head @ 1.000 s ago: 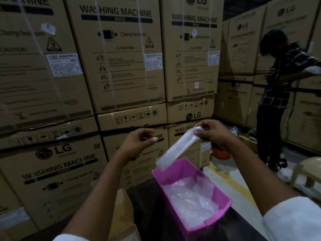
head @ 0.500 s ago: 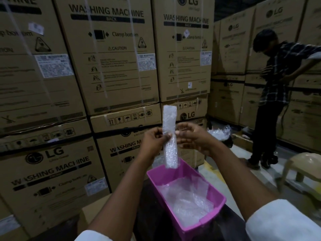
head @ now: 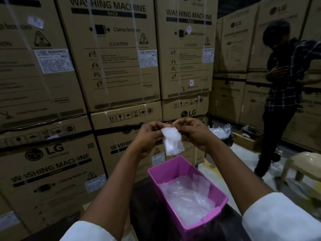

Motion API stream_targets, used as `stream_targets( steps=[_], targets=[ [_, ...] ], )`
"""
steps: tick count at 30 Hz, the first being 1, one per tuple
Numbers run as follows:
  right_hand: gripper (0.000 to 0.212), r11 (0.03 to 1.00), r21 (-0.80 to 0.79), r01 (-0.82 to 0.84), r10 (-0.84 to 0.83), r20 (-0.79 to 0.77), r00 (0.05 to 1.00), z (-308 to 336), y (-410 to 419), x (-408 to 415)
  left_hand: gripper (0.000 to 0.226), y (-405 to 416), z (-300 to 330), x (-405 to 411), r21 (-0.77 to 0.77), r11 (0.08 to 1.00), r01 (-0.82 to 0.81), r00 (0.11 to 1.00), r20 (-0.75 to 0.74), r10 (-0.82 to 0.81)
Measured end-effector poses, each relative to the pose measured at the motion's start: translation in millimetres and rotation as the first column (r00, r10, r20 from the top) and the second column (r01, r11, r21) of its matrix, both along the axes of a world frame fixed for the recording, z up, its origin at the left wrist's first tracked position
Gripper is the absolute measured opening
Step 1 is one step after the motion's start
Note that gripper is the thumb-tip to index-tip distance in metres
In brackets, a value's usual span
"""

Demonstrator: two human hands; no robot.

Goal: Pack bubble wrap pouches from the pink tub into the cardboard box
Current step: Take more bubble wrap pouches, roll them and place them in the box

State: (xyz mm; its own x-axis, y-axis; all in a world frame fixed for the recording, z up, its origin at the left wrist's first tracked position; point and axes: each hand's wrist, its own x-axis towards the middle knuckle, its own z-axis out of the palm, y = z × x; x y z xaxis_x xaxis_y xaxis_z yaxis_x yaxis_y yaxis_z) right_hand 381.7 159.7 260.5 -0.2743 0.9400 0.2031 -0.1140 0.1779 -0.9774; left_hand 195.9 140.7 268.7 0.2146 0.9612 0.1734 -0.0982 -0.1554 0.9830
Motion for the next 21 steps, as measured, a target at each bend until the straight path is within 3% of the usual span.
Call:
stream_targets(
  steps=[3, 7, 10, 12, 15, 16, 18, 21],
  targets=[
    [0.021, 0.998, -0.052, -0.028, 0.029, 0.01, 1.0, -2, -1, -2, 0.019, 3, -3, 3, 0.064, 0.997, -0.034, 0.995, -0.093, 0.04],
    [0.049, 0.974, -0.199, -0.11, 0.129, 0.081, 0.988, -11, 0, -4, 0.021, 4, -9, 4, 0.169, 0.984, -0.057, 0.966, -0.24, 0.098],
    [0.042, 0.976, -0.204, -0.08, 0.097, 0.073, 0.993, -16, 1, -9, 0.019, 7, -14, 3, 0.223, 0.967, -0.12, 0.93, -0.315, 0.188],
    [0.034, 0.982, -0.188, -0.037, 0.044, 0.031, 0.999, -19, 3, -11, 0.022, 7, -15, 3, 0.18, 0.975, -0.129, 0.951, -0.257, 0.173],
    [0.03, 0.989, -0.129, 0.078, -0.083, -0.03, 0.996, -24, 8, -15, 0.045, 5, -20, -2, -0.077, 0.996, -0.054, 0.997, 0.045, 0.058],
    [0.03, 0.987, -0.098, 0.127, -0.131, -0.037, 0.991, -25, 10, -16, 0.048, 4, -22, -4, -0.134, 0.991, -0.014, 0.998, 0.058, 0.022],
    [0.031, 0.977, -0.033, 0.211, -0.212, -0.059, 0.975, -26, 11, -18, 0.051, -2, -29, -6, -0.189, 0.981, 0.049, 0.997, -0.057, -0.061],
    [0.031, 0.955, 0.024, 0.296, -0.294, -0.073, 0.953, -27, 7, -21, 0.026, -13, -39, -6, -0.158, 0.987, -0.002, 0.988, -0.151, -0.022]
  ],
)
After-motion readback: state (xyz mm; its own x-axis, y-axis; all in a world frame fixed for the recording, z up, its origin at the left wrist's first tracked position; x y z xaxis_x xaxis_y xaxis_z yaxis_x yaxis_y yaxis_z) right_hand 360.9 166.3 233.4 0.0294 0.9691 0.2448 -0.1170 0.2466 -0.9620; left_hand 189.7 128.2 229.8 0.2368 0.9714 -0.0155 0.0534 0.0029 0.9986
